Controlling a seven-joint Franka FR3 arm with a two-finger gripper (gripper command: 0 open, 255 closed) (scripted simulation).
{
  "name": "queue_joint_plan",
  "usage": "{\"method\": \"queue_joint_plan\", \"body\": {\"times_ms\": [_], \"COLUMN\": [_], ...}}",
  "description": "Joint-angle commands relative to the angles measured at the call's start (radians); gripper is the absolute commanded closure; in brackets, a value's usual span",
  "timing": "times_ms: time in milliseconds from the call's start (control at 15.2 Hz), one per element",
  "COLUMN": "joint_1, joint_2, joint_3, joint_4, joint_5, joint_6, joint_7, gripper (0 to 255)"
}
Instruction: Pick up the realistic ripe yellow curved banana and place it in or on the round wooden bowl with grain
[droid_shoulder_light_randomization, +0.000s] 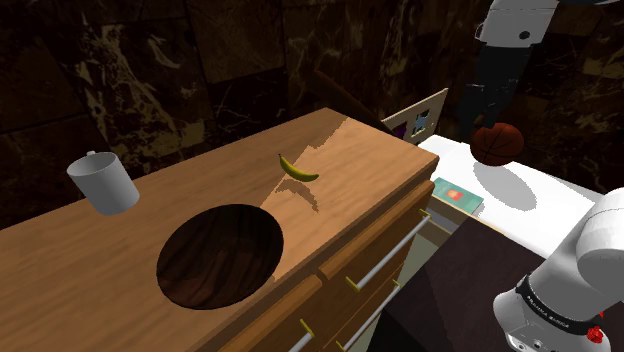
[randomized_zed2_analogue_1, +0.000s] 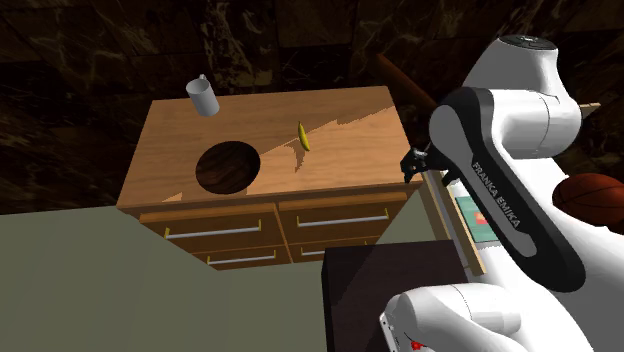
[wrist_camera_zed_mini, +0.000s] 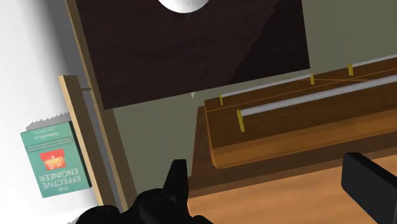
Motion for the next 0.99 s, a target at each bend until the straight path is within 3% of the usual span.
{"method": "queue_joint_plan", "body": {"times_ms": [0,924], "joint_1": [0.0,0.101], "joint_2": [0.0,0.435], "joint_3": [0.0,0.161], "joint_4": [0.0,0.231], "joint_5": [0.0,0.08], "joint_6": [0.0,0.236], "joint_7": [0.0,0.053], "gripper": [0,0]}}
